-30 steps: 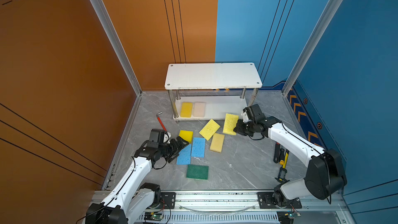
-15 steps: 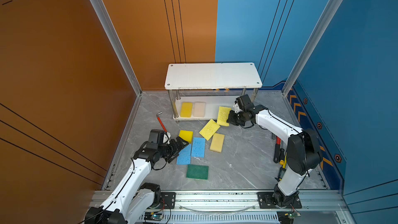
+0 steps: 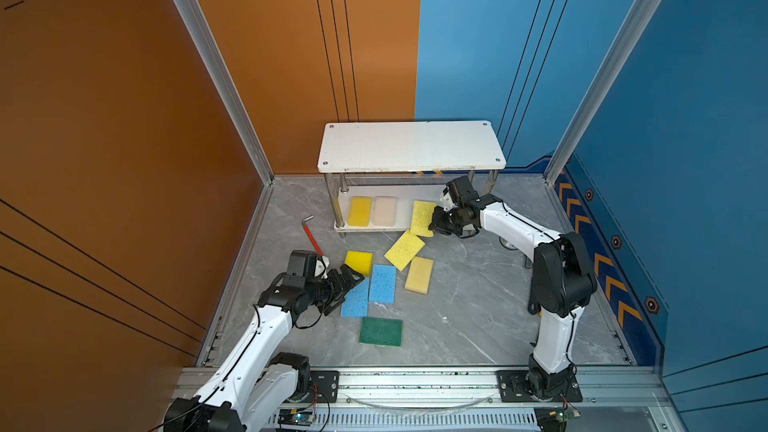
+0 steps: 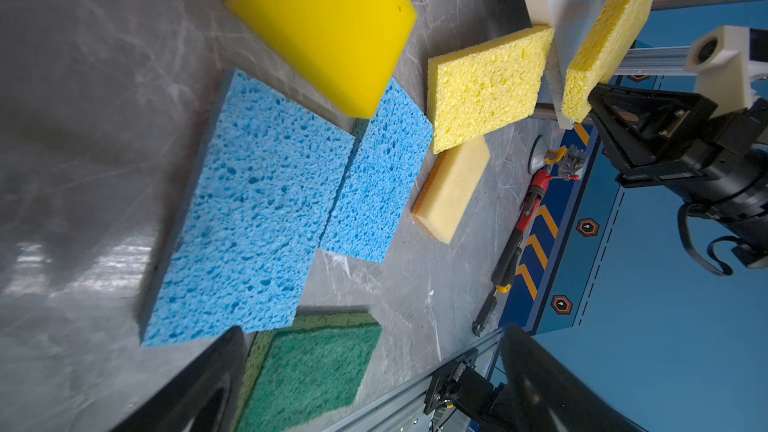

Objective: Place and organize the cleaning sponges onto the shelf
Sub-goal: 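Lift and carry the yellow cellulose sponge to the lower shelf tier, then stand the yellow sponge beside the white sponge and open the right gripper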

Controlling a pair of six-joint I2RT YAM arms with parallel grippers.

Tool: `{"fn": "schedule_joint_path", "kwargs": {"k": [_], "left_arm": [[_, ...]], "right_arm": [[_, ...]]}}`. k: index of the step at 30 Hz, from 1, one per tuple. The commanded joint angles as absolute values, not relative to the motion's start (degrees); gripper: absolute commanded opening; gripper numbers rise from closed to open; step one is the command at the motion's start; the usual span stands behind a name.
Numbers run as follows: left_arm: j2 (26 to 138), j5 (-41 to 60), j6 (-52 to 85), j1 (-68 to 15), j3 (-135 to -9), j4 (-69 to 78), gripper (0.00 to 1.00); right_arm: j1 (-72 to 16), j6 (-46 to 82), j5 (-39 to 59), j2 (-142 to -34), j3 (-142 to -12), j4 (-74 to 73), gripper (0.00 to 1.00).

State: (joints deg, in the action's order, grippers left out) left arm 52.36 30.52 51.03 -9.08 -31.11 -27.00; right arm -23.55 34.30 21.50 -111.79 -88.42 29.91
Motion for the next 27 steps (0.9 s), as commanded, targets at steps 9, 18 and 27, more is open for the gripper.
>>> {"fn": "schedule_joint_path", "kwargs": {"k": [9,18,27], "left_arm": [[51.71,31.33,50.92,-8.88,-30.95,-29.89,0.96],[51.68,31.46,50.76,-8.01,-31.02,-30.50,0.96],[52.84,32.67,49.27,-6.28,-31.97,-31.30,0.96]], "right_arm": [[-22.94,33.46,23.55,-117.69,-95.01,29.71,0.07],[-22.76,33.75,24.76,-122.18,-98.82,29.97,0.07],[-23.11,33.86,25.32,-124.57,-101.82,30.50,0.08]]}}
